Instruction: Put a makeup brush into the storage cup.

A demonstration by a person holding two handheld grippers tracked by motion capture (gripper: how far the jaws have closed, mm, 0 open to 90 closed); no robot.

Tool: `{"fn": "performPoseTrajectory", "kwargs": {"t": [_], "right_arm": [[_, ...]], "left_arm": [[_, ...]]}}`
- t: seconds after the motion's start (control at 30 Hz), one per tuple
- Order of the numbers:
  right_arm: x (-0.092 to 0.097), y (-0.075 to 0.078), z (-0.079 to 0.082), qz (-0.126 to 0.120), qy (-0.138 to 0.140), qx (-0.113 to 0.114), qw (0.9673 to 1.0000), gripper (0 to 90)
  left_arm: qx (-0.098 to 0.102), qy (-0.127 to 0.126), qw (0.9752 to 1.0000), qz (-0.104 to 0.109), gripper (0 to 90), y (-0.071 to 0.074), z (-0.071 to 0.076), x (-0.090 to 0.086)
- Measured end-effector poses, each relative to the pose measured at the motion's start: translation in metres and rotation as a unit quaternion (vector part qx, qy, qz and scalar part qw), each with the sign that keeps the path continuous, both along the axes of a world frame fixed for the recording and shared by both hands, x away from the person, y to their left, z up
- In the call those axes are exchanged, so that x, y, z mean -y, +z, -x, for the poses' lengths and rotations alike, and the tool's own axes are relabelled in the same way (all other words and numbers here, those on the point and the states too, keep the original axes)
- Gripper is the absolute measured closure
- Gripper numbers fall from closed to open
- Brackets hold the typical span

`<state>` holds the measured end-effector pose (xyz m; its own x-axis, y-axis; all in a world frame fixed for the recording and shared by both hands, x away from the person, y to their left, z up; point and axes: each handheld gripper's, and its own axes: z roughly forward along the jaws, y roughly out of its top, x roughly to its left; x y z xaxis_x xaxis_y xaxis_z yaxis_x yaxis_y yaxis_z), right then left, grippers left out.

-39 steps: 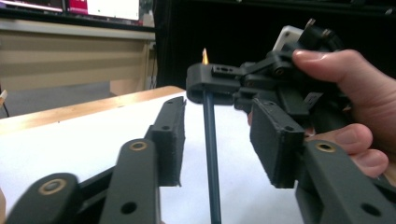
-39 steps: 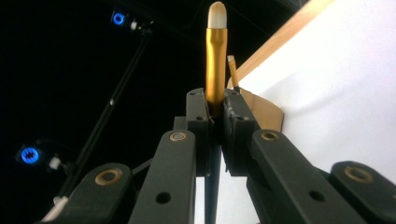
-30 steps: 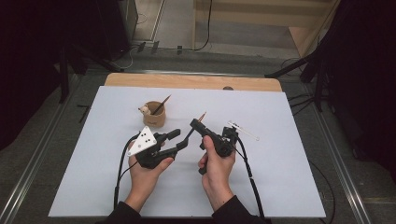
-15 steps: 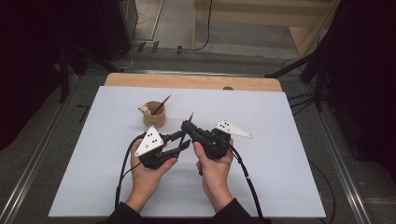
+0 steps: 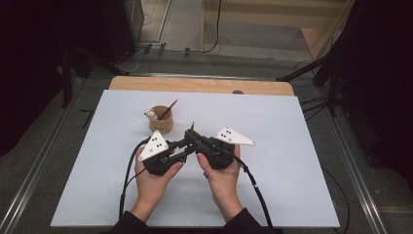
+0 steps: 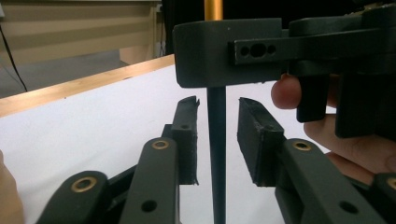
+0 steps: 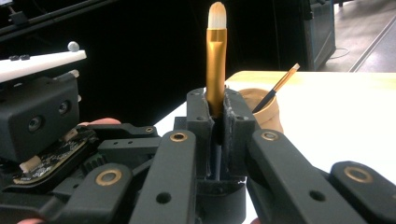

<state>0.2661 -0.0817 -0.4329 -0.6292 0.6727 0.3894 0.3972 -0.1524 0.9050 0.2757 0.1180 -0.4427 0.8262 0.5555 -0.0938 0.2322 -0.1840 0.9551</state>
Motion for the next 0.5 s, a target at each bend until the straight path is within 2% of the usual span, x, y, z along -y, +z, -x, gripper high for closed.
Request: {"fn": "performPoseTrajectory", "kwargs": {"t": [0.27, 0.4, 0.43, 0.5], "right_arm": [[-0.0006, -0.0001, 0.0005, 0.010, 0.006, 0.011, 0.9999, 84.3], [-0.0008, 0.0000, 0.0006, 0.015, 0.006, 0.014, 0.9998, 83.8], [-0.0004, 0.0000, 0.0004, 0.016, 0.004, 0.015, 0.9998, 81.2], [0.0012, 0.0011, 0.0005, 0.012, -0.005, 0.016, 0.9998, 66.5]], "left_arm": [[-0.015, -0.004, 0.9999, 0.005, 82.5, -0.0010, -0.0022, -0.0016], [-0.017, -0.003, 0.9998, 0.006, 83.9, -0.0009, -0.0027, -0.0014], [-0.017, -0.002, 0.9998, 0.005, 84.1, -0.0010, -0.0027, -0.0011], [-0.016, 0.000, 0.9999, 0.004, 84.1, -0.0012, -0.0029, -0.0011]]}}
